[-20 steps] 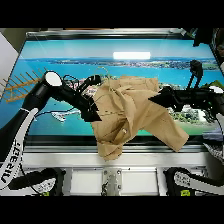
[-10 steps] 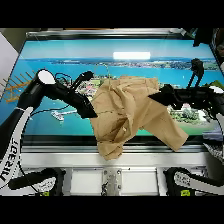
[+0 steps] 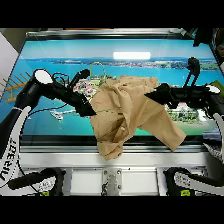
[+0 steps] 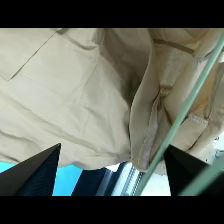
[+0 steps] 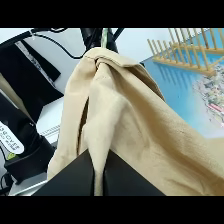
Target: Fold the clothes and pants, and hang the long-sleeved shirts on hangers.
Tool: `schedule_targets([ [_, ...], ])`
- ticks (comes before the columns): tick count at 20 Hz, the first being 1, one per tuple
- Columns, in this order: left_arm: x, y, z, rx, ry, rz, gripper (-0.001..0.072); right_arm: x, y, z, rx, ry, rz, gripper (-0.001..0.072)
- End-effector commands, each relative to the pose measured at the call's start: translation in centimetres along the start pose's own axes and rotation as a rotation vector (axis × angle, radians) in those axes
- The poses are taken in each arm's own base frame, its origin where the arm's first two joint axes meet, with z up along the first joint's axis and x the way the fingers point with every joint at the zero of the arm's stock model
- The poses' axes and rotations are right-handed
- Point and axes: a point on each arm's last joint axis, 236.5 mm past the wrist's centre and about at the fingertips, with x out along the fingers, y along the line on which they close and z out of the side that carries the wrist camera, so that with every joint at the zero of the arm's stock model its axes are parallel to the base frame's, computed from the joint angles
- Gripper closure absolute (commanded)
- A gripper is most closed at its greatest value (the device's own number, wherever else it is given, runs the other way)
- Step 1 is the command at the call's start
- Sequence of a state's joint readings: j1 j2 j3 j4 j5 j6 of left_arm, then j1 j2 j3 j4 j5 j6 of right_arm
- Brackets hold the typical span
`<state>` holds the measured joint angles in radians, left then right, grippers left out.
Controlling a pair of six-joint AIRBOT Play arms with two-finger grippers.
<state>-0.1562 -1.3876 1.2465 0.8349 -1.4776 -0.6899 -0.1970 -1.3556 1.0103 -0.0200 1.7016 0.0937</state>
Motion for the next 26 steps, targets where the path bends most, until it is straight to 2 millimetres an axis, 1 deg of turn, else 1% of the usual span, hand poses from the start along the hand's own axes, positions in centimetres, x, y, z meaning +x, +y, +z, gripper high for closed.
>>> schedule_targets([
  [1, -1.1, 0.8, -0.7, -0.04, -0.007, 0.001, 0.0011, 0.1, -0.8, -1.3, 0.021, 0.057, -0.034, 0.0703],
  [3, -1.7, 1.2, -0.5, -0.06, -0.039, 0.0, 0.0011, 0.0, -1.3, -1.7, 0.045, 0.074, -0.059, 0.0703],
  [5, -2.9, 1.5, 0.9, -0.099, -0.132, -0.016, 0.0012, 0.0, -1.4, -1.9, 0.045, 0.08, -0.063, 0.0703],
  [6, -3.7, 2.2, 1.5, -0.134, -0.18, -0.006, 0.0012, 0.0, -1.5, -1.9, 0.048, 0.079, -0.068, 0.0703],
  [7, -4.6, 3.4, 1.5, -0.178, -0.211, 0.035, 0.0012, 0.0, -1.8, -1.9, 0.048, 0.078, -0.077, 0.0703],
  [9, -6.9, 5.1, 1.3, -0.245, -0.263, 0.117, 0.0012, 0.0, -1.9, -1.7, 0.045, 0.076, -0.088, 0.0703],
  [11, -9.6, 6.0, 0.7, -0.286, -0.308, 0.192, 0.0013, -0.1, -2.1, -1.0, 0.034, 0.05, -0.104, 0.0703],
  [12, -10.8, 6.1, 0.2, -0.29, -0.316, 0.224, 0.0023, -0.2, -2.1, -0.4, 0.026, 0.03, -0.113, 0.0703],
  [13, -11.6, 5.7, -0.4, -0.288, -0.311, 0.247, 0.0023, -0.5, -2.1, 0.4, 0.016, 0.005, -0.122, 0.0703],
  [14, -11.8, 4.8, -1.0, -0.282, -0.303, 0.255, 0.0022, -0.8, -2.0, 1.0, 0.009, -0.015, -0.131, 0.0703],
  [15, -11.4, 3.7, -1.6, -0.28, -0.303, 0.25, 0.0021, -1.3, -2.1, 1.5, 0.011, -0.026, -0.145, 0.0703],
  [16, -10.3, 2.4, -2.2, -0.264, -0.287, 0.232, 0.0021, -1.7, -2.4, 1.7, 0.021, -0.032, -0.168, 0.0703],
  [17, -8.5, 1.0, -3.1, -0.227, -0.256, 0.203, 0.0021, -2.1, -2.6, 1.9, 0.029, -0.039, -0.189, 0.0703],
  [18, -6.2, -0.9, -4.1, -0.178, -0.213, 0.161, 0.002, -2.4, -2.6, 2.1, 0.024, -0.043, -0.198, 0.0703],
  [20, -1.5, -4.2, -5.8, -0.082, -0.13, 0.072, 0.002, -2.4, -2.6, 2.2, 0.033, -0.044, -0.199, 0.0704],
  [21, 0.6, -5.5, -6.4, -0.043, -0.092, 0.038, 0.002, -2.4, -2.6, 2.2, 0.033, -0.045, -0.2, 0.0704],
  [23, 3.9, -7.1, -6.9, 0.008, -0.048, 0.01, 0.002, -2.5, -3.0, 2.2, 0.056, -0.049, -0.216, 0.0703],
  [26, 7.3, -8.8, -7.1, 0.046, 0.008, -0.047, 0.002, -2.5, -3.0, 2.2, 0.06, -0.05, -0.215, 0.0703],
])
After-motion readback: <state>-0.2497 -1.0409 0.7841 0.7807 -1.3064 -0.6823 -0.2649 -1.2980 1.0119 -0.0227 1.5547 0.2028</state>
